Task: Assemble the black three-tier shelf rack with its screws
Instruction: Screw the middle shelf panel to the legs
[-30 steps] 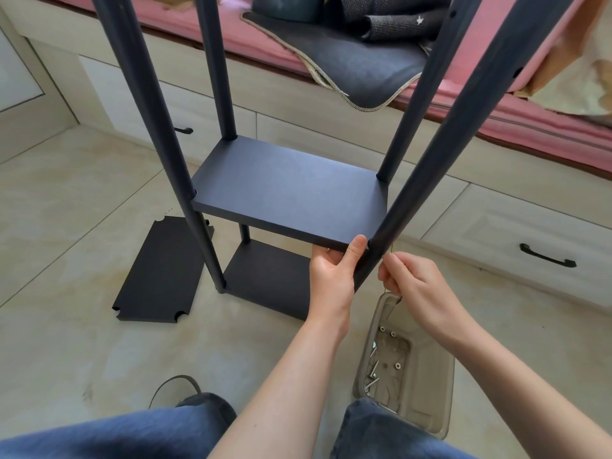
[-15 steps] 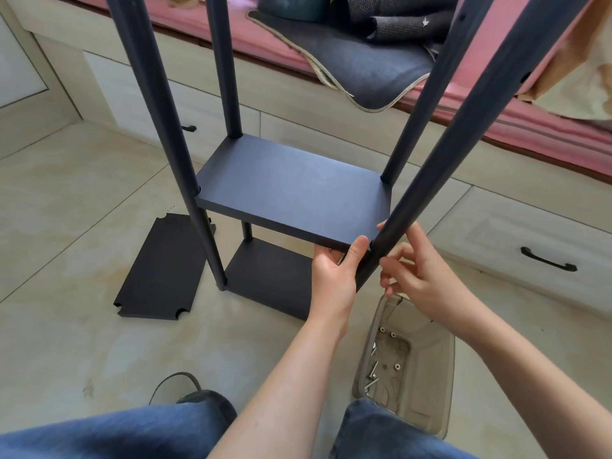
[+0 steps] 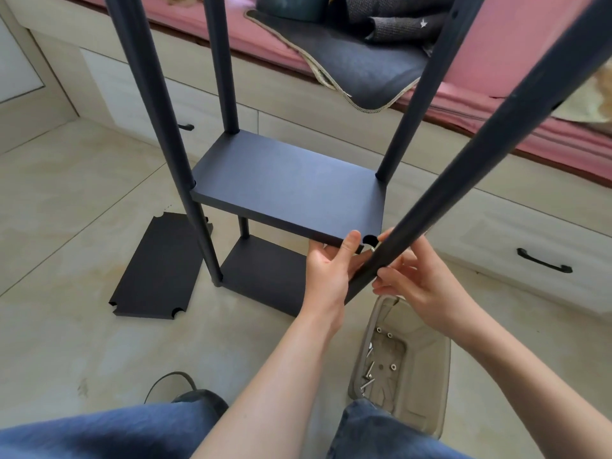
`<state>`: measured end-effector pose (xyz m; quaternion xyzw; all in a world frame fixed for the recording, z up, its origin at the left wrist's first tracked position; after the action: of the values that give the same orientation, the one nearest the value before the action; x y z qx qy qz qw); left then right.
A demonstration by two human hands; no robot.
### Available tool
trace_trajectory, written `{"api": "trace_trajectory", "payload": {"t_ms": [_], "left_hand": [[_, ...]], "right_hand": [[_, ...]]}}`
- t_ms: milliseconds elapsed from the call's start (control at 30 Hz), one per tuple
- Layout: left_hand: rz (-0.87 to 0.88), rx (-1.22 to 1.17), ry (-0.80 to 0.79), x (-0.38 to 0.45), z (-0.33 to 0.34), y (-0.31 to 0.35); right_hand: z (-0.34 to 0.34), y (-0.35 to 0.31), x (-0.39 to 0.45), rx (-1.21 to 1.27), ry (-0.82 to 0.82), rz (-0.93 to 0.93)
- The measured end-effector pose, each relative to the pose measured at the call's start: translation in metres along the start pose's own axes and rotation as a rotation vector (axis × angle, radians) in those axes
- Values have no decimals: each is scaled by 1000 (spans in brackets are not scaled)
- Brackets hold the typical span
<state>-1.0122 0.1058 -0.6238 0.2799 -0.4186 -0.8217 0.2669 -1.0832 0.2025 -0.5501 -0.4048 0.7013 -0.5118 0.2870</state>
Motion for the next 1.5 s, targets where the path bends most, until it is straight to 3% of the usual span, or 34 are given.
{"api": "trace_trajectory", "payload": {"t_ms": [733,1067,1500], "left_hand": [[13,62,37,0,-11,-1],[7,124,15,0,-12,-4],[-8,116,38,1,-16,-5]], "right_hand": [[-2,-2,17,-26,53,-70],[0,-2,23,42,-20,-45],[1,-7,19,-156,-52,-69]]}}
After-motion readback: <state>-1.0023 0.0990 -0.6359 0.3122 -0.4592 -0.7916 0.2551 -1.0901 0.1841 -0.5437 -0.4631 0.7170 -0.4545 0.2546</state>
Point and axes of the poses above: each hand's wrist, its own x-axis towards the middle knuckle, its own z-axis out of the palm, y = z × x, the point moved 9 cm from there along x, towards the middle knuckle, and after that the axes turned 6 degrees about x, right-handed, at the moved point
